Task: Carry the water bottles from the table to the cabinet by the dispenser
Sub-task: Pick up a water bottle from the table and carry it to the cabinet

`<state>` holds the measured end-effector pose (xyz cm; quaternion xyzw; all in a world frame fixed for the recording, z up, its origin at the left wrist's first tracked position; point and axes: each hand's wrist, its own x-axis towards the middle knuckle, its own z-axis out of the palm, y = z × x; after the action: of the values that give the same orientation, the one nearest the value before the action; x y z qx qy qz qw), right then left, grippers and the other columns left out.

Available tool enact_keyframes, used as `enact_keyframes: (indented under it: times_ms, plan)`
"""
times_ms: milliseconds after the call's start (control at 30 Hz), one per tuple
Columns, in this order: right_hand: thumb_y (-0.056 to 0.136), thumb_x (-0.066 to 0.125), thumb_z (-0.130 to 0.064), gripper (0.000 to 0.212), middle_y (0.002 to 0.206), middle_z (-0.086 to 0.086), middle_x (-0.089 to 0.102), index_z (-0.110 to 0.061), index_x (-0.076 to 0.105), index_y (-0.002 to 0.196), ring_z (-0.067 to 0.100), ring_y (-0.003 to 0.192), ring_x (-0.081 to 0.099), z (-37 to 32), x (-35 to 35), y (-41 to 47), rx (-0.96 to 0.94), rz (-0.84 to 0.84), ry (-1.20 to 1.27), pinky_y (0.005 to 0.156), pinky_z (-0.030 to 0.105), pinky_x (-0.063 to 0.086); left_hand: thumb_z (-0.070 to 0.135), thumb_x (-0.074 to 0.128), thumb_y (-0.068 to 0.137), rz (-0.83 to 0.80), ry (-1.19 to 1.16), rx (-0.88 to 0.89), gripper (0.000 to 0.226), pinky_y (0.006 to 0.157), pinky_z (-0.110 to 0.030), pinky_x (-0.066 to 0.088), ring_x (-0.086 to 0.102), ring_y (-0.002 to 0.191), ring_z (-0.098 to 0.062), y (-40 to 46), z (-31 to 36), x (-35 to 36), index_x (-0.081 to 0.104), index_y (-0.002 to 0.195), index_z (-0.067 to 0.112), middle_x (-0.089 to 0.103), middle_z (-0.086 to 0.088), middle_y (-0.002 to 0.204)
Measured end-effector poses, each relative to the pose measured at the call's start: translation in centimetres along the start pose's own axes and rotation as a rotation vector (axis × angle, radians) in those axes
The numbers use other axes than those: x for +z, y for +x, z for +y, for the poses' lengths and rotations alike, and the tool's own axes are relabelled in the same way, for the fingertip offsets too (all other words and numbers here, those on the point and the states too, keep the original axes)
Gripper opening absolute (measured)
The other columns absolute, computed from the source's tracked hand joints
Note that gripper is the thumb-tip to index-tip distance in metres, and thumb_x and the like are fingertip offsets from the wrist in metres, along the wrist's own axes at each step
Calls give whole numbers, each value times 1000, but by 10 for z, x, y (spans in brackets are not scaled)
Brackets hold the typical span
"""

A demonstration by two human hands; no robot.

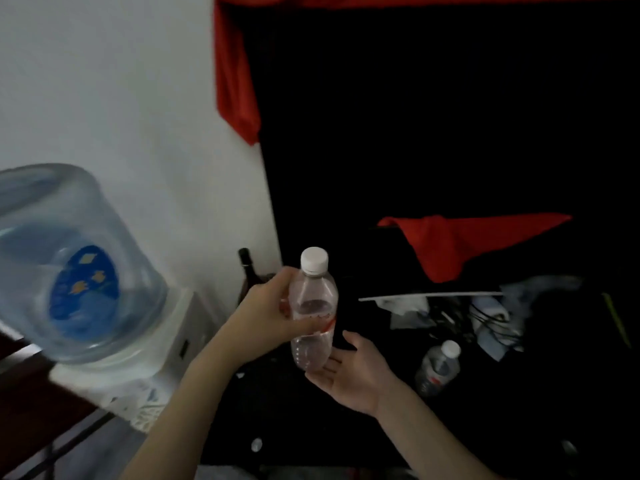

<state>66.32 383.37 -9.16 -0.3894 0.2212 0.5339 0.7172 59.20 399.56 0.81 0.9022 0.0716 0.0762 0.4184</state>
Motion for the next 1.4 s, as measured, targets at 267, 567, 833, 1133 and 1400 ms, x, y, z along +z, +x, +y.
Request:
enact_keyframes:
  times_ms: [267, 567, 833, 1133, 1400]
  plan:
    - [105, 39, -39, 58, 120, 31, 62, 12, 55, 124, 42, 112, 57, 12, -100, 27, 4, 197, 166, 113, 48, 33, 51, 86, 76, -255, -88, 39, 66, 89, -32, 59, 67, 105, 4, 17, -51, 93, 52, 131, 37, 69, 22, 116]
    - [103, 41, -37, 54, 113, 26, 60, 11, 56, 123, 37, 97, 56, 33, -167, 75, 29, 343, 237, 98, 43, 43, 52, 85, 70, -277, -101, -99, 69, 85, -34, 60, 68, 99, 2, -5, -111, 177, 51, 128, 38, 70, 20, 109]
    - [107, 37, -33, 46, 128, 22, 55, -1, 48, 138, 33, 125, 49, 29, -199, 93, 58, 417, 60, 110, 40, 34, 63, 82, 68, -316, -79, -156, 69, 81, -36, 60, 68, 99, 0, -2, -132, 233, 52, 124, 37, 70, 17, 108]
    - [106, 39, -33, 49, 148, 22, 46, -1, 48, 142, 36, 141, 38, 24, -229, 83, 80, 458, -142, 115, 43, 31, 71, 75, 67, -354, -12, -215, 70, 81, -41, 60, 66, 100, -8, -11, -145, 282, 45, 124, 45, 67, 13, 111]
    - [102, 49, -28, 27, 138, 22, 51, -6, 56, 117, 36, 139, 41, 23, -226, 89, 107, 422, -219, 113, 43, 35, 60, 77, 68, -340, 19, -247, 67, 80, -43, 59, 67, 99, -13, -13, -147, 288, 45, 124, 40, 67, 9, 110]
